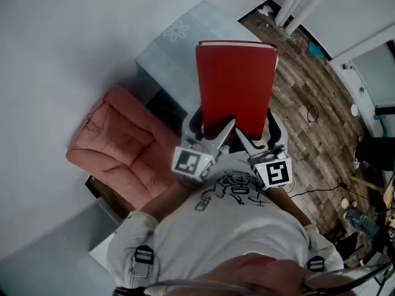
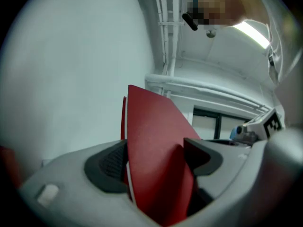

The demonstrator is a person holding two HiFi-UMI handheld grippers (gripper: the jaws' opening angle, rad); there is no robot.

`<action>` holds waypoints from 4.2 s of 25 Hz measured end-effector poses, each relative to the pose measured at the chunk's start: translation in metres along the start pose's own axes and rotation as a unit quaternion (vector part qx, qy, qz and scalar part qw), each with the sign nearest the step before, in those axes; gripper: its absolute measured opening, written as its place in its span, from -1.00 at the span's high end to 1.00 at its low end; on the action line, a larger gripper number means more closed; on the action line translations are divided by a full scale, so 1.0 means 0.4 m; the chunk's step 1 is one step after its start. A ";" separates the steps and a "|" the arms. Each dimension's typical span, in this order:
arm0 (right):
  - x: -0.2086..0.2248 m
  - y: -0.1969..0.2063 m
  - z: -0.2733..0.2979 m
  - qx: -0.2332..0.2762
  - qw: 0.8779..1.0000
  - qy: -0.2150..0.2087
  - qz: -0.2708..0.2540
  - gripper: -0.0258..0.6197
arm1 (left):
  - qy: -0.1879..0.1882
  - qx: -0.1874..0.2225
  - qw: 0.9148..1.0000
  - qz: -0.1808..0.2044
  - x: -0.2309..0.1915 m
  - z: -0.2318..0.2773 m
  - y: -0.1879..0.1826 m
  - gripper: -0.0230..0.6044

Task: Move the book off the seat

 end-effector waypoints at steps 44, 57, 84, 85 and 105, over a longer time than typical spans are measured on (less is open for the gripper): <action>0.196 0.015 0.491 -0.034 0.910 -0.411 -0.050 -0.32 | -0.403 0.051 0.913 -0.026 -0.098 0.097 0.060 -0.21; 0.136 0.098 0.581 -0.071 0.917 -0.391 -0.037 -0.32 | -0.384 0.029 0.921 -0.059 -0.228 0.073 0.135 -0.21; 0.084 0.402 0.779 -0.183 0.906 -0.381 -0.024 -0.33 | -0.381 -0.028 0.910 -0.160 -0.453 0.080 0.455 -0.21; 0.084 0.415 0.781 -0.186 0.906 -0.380 -0.022 -0.33 | -0.380 -0.030 0.910 -0.164 -0.456 0.081 0.469 -0.21; 0.115 0.697 0.806 -0.264 0.887 -0.379 0.009 -0.38 | -0.391 -0.075 0.893 -0.211 -0.477 0.106 0.746 -0.20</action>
Point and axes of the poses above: the fingertips, and each gripper's own axes: z forward along the fingers, x to its right, y out of its underside, the point moved 10 cm from there along -z, backward along the fingers, and after that the axes turned 4 degrees about -y, right-handed, at the moved point
